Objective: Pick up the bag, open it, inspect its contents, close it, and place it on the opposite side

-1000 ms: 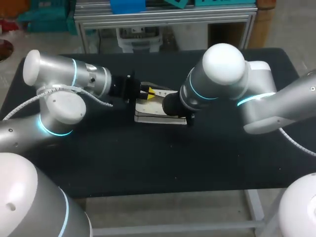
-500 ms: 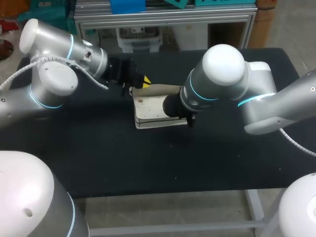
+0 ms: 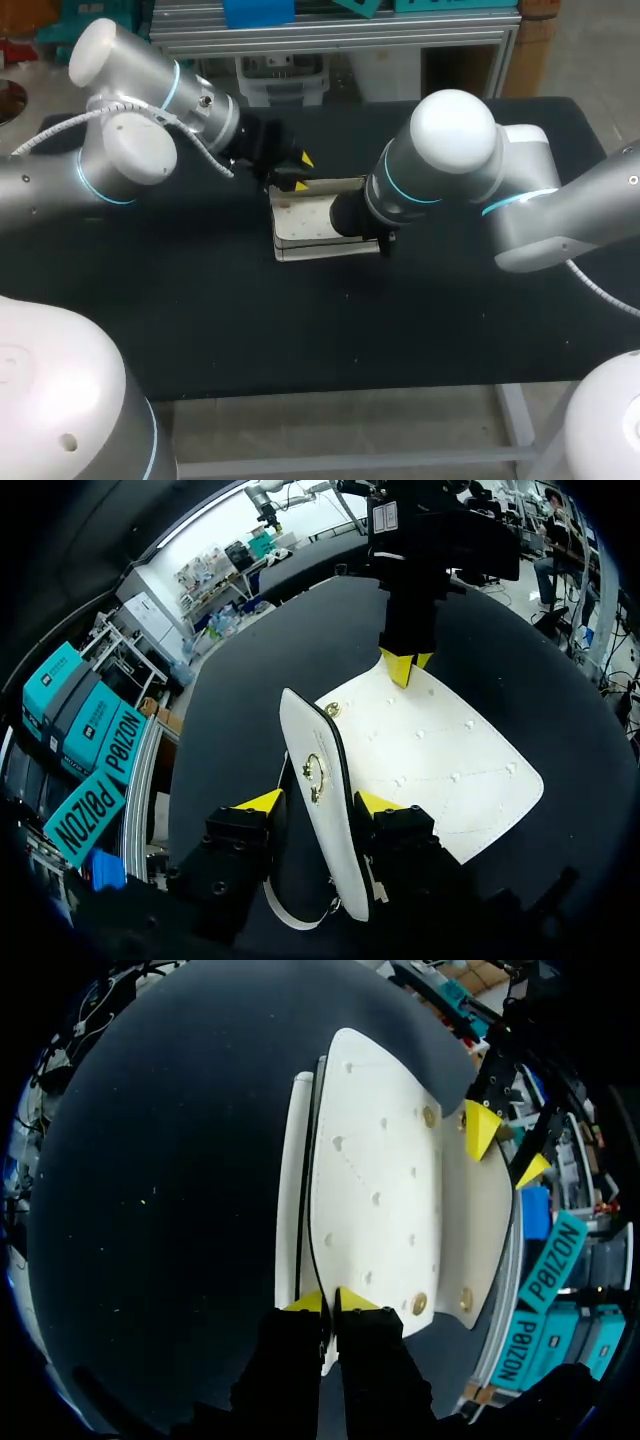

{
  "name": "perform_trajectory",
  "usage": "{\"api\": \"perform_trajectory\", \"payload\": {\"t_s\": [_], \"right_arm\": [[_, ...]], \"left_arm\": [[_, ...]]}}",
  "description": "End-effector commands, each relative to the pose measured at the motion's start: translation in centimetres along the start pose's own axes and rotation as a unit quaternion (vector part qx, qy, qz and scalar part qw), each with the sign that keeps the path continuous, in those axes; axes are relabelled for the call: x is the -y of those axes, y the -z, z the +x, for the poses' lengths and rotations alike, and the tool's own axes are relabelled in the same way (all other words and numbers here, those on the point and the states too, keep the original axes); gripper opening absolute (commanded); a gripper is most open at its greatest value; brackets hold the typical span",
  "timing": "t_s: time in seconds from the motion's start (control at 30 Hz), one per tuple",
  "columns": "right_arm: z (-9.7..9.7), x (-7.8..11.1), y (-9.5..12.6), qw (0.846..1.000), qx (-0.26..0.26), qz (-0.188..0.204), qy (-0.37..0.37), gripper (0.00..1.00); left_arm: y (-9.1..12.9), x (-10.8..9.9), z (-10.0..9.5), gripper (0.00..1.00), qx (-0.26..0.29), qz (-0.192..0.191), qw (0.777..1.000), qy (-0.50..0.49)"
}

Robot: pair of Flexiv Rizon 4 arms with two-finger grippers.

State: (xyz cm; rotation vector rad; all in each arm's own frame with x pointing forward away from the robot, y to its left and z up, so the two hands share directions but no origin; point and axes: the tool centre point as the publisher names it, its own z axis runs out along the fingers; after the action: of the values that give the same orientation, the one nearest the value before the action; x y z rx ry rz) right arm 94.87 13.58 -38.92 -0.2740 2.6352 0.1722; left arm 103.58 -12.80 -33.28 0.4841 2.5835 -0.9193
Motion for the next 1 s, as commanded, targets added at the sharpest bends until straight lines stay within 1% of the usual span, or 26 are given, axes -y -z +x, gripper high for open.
{"api": "perform_trajectory", "payload": {"t_s": [0.03,0.2,0.47,0.57,0.7,0.77,0.87,1.0], "right_arm": [[0.3,0.0,-0.4,1.0,0.003,0.001,-0.001,0.0],[0.3,0.0,-0.4,1.0,0.003,0.001,-0.001,0.0],[0.3,0.0,-0.4,1.0,0.003,0.001,-0.001,0.0],[0.3,0.0,-0.4,1.0,0.003,0.001,-0.001,0.0],[0.3,0.0,-0.4,1.0,0.003,0.001,-0.001,0.0],[0.3,0.0,-0.4,1.0,0.003,0.001,-0.001,0.0],[0.3,0.0,-0.4,1.0,0.003,0.001,-0.001,0.0],[0.3,0.0,-0.4,1.0,0.003,0.001,-0.001,0.0]], "left_arm": [[-1.5,-0.6,-1.1,0.44,-0.008,-0.01,1.0,0.014],[-2.1,-1.8,-2.2,0.4,-0.027,-0.009,0.998,0.047],[-2.5,-2.7,-2.8,0.36,-0.052,-0.012,0.996,0.074],[-2.6,-2.9,-2.7,0.36,-0.058,-0.012,0.995,0.079],[-2.7,-3.1,-2.8,0.32,-0.067,-0.011,0.994,0.087],[-2.8,-3.2,-2.8,0.33,-0.071,-0.01,0.994,0.088],[-2.9,-3.2,-2.7,0.32,-0.075,-0.01,0.993,0.089],[-3.1,-3.3,-2.6,0.29,-0.082,-0.013,0.992,0.092]]}}
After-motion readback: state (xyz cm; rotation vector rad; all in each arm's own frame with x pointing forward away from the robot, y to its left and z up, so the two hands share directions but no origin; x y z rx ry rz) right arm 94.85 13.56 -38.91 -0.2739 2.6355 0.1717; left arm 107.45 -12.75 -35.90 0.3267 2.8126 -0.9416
